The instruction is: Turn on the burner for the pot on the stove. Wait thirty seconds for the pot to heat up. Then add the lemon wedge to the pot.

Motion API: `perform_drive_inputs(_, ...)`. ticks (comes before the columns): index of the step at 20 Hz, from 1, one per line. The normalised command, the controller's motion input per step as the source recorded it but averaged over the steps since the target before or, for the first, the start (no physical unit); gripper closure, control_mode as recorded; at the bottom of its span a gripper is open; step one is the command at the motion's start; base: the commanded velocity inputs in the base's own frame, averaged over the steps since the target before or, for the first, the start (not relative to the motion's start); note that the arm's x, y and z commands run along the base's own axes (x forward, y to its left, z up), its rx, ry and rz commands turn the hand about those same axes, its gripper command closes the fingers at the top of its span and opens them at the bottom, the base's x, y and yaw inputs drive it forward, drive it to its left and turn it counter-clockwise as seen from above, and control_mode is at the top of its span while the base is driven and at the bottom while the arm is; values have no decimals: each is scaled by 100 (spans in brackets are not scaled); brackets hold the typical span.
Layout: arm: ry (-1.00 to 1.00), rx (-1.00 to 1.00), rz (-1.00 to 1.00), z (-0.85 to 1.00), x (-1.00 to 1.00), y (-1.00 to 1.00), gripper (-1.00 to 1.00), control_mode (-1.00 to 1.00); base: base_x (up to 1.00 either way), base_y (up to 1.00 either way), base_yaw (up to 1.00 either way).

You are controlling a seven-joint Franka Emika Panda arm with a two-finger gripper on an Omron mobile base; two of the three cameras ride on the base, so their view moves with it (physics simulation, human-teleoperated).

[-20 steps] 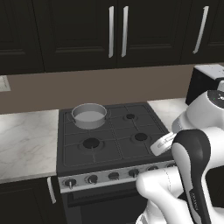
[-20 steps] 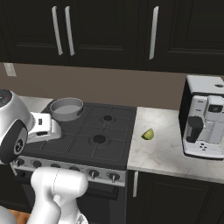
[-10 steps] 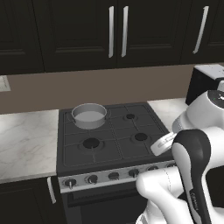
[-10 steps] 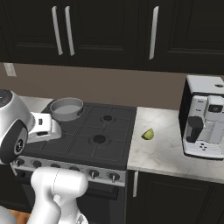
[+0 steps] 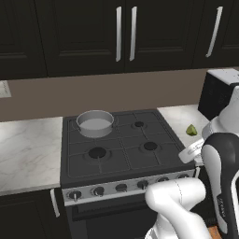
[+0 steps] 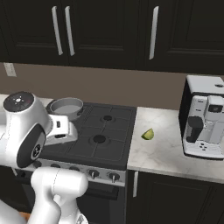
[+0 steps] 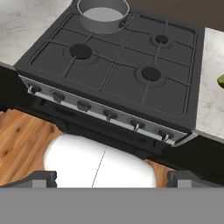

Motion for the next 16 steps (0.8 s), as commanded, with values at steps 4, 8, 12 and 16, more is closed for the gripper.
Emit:
perform_drive_inputs(4,0,0,-1,0,3,-53,-100,-100,0,0,0)
perform_drive_inputs(8,0,0,-3,0,5,-52,-100,-100,0,0,0)
perform_drive_inputs(12,0,0,-15,0,5,-43,-100,-100,0,0,0)
perform_drive_inputs(16,1,0,-28,0,0,-35,-100,-100,0,0,0)
